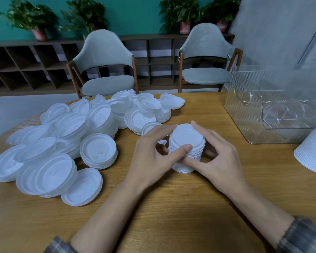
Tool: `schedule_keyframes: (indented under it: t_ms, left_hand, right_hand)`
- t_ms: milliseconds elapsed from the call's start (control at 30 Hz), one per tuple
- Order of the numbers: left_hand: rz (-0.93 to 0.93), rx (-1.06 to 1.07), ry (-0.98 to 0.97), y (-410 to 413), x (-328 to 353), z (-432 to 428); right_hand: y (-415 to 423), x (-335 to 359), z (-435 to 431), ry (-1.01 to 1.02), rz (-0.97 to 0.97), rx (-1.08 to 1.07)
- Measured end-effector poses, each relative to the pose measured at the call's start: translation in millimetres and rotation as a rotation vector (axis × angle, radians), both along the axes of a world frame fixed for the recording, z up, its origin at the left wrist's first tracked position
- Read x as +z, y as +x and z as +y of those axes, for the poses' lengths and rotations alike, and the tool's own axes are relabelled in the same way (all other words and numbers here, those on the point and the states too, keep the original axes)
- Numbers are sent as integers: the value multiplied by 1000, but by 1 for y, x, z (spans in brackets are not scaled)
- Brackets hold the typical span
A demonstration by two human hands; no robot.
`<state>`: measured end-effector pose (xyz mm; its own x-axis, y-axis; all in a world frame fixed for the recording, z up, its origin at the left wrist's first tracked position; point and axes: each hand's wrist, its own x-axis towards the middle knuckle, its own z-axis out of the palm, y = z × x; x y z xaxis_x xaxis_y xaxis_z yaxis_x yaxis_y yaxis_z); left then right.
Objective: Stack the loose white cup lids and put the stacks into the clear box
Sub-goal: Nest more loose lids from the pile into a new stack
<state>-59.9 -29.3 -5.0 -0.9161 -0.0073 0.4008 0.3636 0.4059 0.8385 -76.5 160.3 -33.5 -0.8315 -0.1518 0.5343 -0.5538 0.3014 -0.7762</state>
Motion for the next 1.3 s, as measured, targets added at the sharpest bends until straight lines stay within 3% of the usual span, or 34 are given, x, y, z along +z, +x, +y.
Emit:
schedule_keyframes:
  t_ms: [367,1300]
  left_hand:
    - [73,136,-71,-3,-4,11]
    - [-72,-84,-26,-6,-21,0]
  right_hand:
    - [-1,-3,1,40,-3,-5]
    - [0,-1,0,147,-39,17]
